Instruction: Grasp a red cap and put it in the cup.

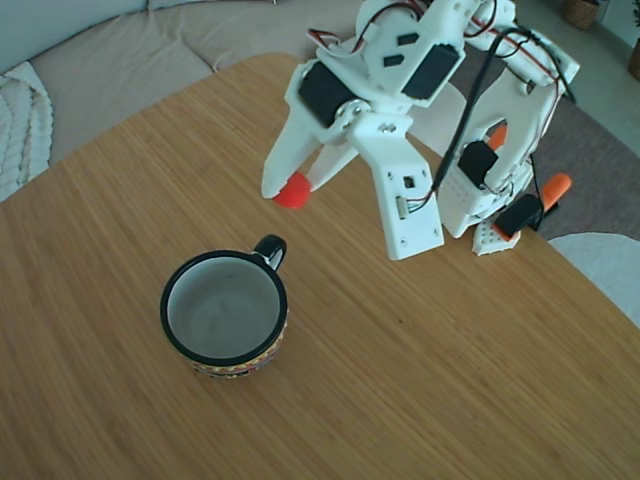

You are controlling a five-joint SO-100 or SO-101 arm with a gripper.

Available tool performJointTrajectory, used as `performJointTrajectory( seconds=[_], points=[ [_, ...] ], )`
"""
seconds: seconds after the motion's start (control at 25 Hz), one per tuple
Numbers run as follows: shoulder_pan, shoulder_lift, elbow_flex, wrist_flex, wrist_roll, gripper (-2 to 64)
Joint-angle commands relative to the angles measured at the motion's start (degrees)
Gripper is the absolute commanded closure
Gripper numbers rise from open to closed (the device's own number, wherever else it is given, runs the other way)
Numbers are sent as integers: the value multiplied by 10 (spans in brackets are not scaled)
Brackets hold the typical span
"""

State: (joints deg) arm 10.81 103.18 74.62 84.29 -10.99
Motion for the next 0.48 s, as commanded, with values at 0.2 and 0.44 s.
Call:
performJointTrajectory(
  seconds=[0.2,0.44],
  points=[
    [-3,-84,-147,-6,-3,601],
    [-4,-174,-212,-6,-4,601]
  ],
)
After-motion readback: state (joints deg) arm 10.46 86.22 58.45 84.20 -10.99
